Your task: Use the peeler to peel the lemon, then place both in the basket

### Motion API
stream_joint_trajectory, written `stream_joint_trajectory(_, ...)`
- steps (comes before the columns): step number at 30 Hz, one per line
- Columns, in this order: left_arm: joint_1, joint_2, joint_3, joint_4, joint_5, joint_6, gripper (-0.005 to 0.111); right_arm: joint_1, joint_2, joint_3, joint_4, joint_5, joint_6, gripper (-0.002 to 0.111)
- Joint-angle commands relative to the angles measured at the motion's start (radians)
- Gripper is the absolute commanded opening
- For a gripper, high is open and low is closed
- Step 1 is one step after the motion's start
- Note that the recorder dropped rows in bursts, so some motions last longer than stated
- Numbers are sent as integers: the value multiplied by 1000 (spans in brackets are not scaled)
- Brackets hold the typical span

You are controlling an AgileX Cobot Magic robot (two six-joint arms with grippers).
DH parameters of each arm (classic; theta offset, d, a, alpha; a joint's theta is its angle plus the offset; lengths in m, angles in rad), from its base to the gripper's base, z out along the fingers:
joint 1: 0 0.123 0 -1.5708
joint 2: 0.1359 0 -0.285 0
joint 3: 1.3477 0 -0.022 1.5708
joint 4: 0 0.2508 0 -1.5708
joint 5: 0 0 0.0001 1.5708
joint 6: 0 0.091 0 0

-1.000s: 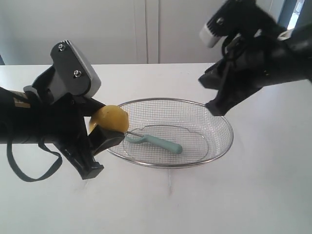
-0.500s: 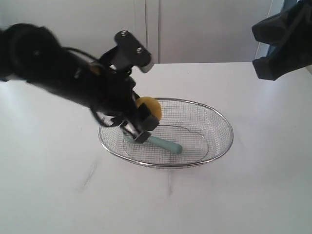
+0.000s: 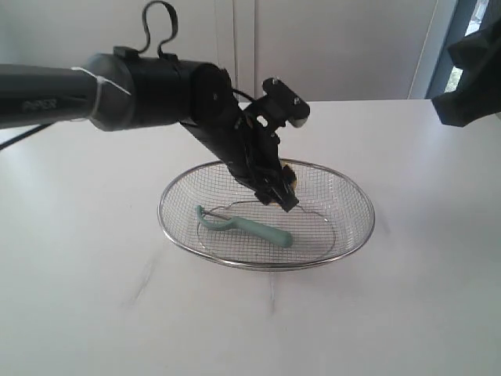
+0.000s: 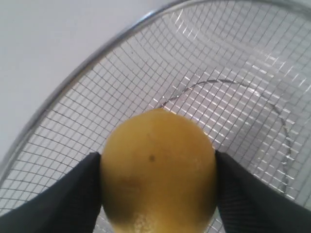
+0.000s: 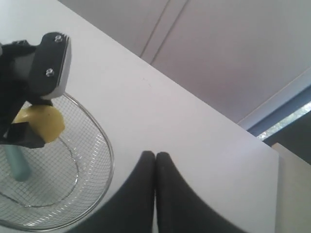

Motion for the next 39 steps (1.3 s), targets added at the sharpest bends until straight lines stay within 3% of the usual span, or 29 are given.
stream_joint_trajectory(1,-4,50,-9,5,-37,-10,2,0,-2,-4,-79,9,94,0)
stream_joint_trajectory(5,-4,75,-9,6,-49,-8,17,0,-2,-4,-90,16,109,0)
stream_joint_trajectory(14,-4,87,-9,9,-71,-6,73,0,-2,-4,-90,15,112,0)
stream_joint_trajectory(16,-4,84,-9,9,-67,-6,80,0,-2,-4,-90,15,112,0)
stream_joint_trajectory(23,-4,48,-9,20,-16,-6,80,0,-8,-4,-90,16,112,0)
stream_joint_trajectory(28,-4,-33,-13,39,60,-6,73,0,-38,-4,-90,16,112,0)
stream_joint_trajectory(32,-4,-127,-47,39,155,-13,55,0,-62,-4,-93,16,112,0)
stream_joint_trajectory(39,-4,-321,-77,88,496,-13,13,0,-70,-4,-102,16,112,0)
